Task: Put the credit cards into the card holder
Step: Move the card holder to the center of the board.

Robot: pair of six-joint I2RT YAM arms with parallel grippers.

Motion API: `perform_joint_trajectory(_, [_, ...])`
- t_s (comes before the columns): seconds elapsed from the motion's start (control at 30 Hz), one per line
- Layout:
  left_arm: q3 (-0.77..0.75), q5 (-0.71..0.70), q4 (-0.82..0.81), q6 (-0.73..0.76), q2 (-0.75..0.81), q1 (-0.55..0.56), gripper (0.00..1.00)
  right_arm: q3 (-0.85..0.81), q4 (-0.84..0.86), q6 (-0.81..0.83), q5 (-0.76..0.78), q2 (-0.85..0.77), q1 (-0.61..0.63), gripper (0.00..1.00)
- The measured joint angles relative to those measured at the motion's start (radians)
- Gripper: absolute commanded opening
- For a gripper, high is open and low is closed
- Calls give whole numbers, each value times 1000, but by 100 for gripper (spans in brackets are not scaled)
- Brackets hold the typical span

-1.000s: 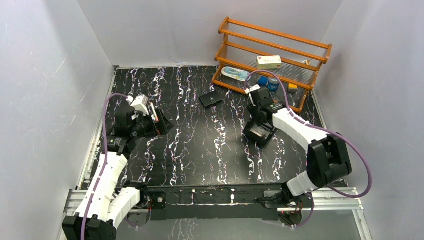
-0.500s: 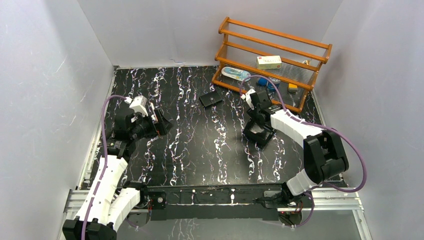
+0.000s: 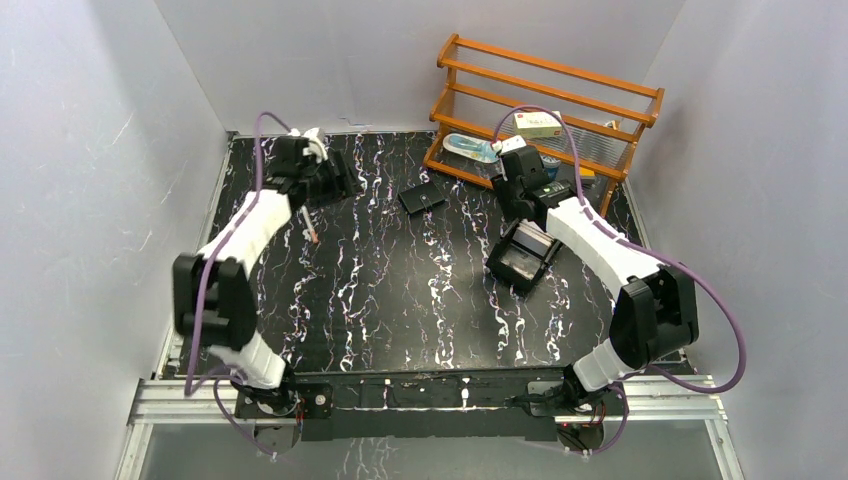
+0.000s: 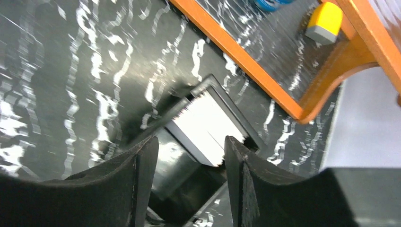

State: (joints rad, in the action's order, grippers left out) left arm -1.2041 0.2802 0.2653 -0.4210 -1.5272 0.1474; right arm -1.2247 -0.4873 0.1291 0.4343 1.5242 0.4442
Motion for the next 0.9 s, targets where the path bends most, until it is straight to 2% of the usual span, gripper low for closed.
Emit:
perform_joint_trajectory(0.2, [-254,69,-109,-24,-418,56,62,-68,7,-267,-91,5,14,57])
perform_joint_trajectory(0.37, [-363,142,-161,-40,-637,80,63,-68,95,-445,-166,40,31,54])
perform_joint_trajectory(0.47, [-400,185,-191,-52,-695,84,63,-77,151,-497,-185,96,46,54])
perform_joint_trajectory(0.63, [-415,237,-259,-89,-731,85,58,-162,224,-518,-200,286,76,54])
perform_joint_trajectory(0.73, [-418,263,-281,-109,-742,84,49,-219,255,-497,-220,405,90,54])
perform_joint_trajectory(0.9, [-395,283,-322,-154,-743,85,43,-300,288,-445,-264,533,104,54])
